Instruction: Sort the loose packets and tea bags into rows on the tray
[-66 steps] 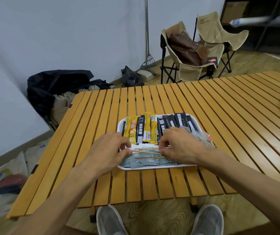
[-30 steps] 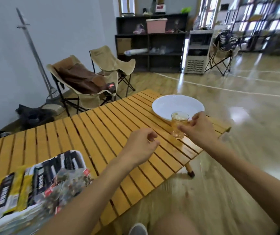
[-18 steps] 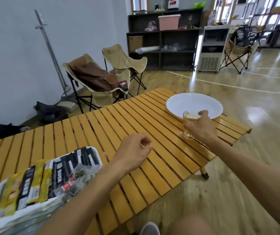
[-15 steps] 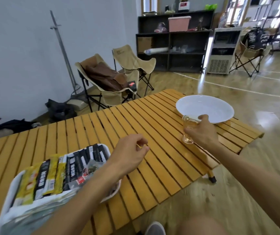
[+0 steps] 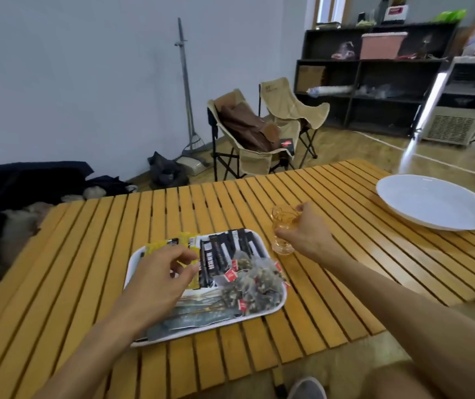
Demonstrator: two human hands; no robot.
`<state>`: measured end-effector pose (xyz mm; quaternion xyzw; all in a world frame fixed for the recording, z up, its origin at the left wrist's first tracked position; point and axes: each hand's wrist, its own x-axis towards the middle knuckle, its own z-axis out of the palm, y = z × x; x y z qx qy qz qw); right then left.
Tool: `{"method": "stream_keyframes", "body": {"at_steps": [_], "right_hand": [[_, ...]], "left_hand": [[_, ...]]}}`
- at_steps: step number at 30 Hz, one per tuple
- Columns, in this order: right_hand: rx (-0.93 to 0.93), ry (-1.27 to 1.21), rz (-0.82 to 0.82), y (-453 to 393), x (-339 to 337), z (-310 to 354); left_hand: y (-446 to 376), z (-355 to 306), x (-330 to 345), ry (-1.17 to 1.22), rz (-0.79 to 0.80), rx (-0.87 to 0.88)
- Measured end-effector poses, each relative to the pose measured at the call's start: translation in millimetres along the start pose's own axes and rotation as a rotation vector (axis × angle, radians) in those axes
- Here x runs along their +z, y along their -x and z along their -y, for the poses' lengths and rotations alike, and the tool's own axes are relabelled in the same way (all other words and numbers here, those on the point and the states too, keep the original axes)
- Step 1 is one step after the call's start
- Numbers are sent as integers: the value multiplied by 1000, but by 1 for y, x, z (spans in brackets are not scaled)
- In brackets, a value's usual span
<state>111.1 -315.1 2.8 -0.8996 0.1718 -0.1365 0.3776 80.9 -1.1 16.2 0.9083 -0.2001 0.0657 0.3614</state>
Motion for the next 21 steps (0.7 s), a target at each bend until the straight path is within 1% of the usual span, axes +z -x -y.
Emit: {"method": "stream_keyframes", "body": {"at_steps": [2,5,12,14,17,20,21], "right_hand": [[-2,30,8,3,7,3],[-1,9,6,5,11,2],[19,-22,27,12,8,2],[18,1,-5,19,6,5],[-16,97,-97,30,0,10],[-63,110,-170,43,-11,21],[-75,103,-170,48,-14,24]], "left_hand": [[4,10,-6,12,-20,-17],[7,19,-11,23,-29,-40],[14,22,-16,20,-24,-50],[17,22,-18,25,-27,-60],[19,24,-22,13,-35,-71],[21,23,-28,27,-72,-88],[22,20,-30,38,-83,-94]]}}
